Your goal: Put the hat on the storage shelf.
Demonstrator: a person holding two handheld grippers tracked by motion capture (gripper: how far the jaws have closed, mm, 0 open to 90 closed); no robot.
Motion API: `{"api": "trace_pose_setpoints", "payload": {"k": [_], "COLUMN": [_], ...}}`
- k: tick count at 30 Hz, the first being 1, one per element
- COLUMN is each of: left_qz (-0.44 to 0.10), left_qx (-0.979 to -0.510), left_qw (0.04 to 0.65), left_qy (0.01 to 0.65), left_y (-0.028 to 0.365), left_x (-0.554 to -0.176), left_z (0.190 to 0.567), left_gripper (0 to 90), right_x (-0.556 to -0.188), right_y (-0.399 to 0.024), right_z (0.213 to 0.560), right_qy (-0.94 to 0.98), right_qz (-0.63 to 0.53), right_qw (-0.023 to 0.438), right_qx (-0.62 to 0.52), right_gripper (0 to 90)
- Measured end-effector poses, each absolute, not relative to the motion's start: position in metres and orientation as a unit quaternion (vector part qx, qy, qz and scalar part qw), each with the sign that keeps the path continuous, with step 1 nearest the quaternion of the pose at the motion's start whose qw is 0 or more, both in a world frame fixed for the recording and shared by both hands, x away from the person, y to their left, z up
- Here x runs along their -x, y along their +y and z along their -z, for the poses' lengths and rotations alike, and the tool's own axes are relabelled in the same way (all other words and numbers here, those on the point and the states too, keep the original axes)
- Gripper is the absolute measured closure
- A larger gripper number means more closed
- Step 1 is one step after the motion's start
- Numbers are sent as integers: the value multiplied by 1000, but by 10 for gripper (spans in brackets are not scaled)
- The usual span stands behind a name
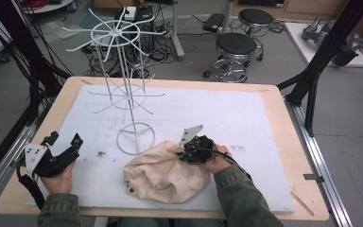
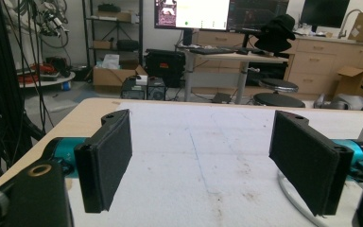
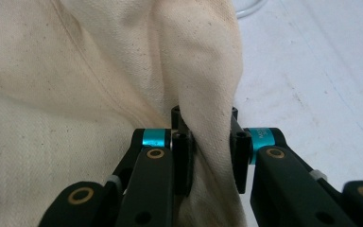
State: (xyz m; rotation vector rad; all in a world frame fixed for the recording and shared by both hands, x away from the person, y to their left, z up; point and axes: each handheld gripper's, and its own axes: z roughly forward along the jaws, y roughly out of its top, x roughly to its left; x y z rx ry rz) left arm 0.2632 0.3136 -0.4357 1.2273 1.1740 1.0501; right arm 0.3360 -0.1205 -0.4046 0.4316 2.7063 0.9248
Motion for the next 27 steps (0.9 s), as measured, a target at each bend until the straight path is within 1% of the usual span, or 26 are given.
{"api": "trace_pose_setpoints", "payload": {"k": [6, 15, 19, 23, 25, 27], "left_qz": [-441, -441, -440, -440, -441, -442], "left_qx": [-520, -518, -519, -519, -518, -516], "left_qw": [543, 544, 544, 543, 542, 543], "left_qy": [490, 491, 491, 492, 492, 492], "left_y": [311, 311, 311, 311, 311, 311], "left_x": [-264, -263, -264, -264, -263, -263], "left_z": [435, 435, 436, 436, 436, 435], "left_gripper": [222, 222, 222, 222, 222, 222], "right_x": [-334, -332, -330, -330, -329, -328], "right_y": [-126, -133, -138, -143, -147, -147], "right_z": [405, 392, 387, 381, 378, 378], "right_qy": [921, 902, 894, 881, 878, 877], "right_qz": [-336, -382, -396, -422, -433, -434], "right_qw": [122, 116, 125, 121, 112, 114], "right_qx": [-154, -164, -168, -174, -174, -173], "right_gripper": [776, 776, 776, 775, 774, 774]}}
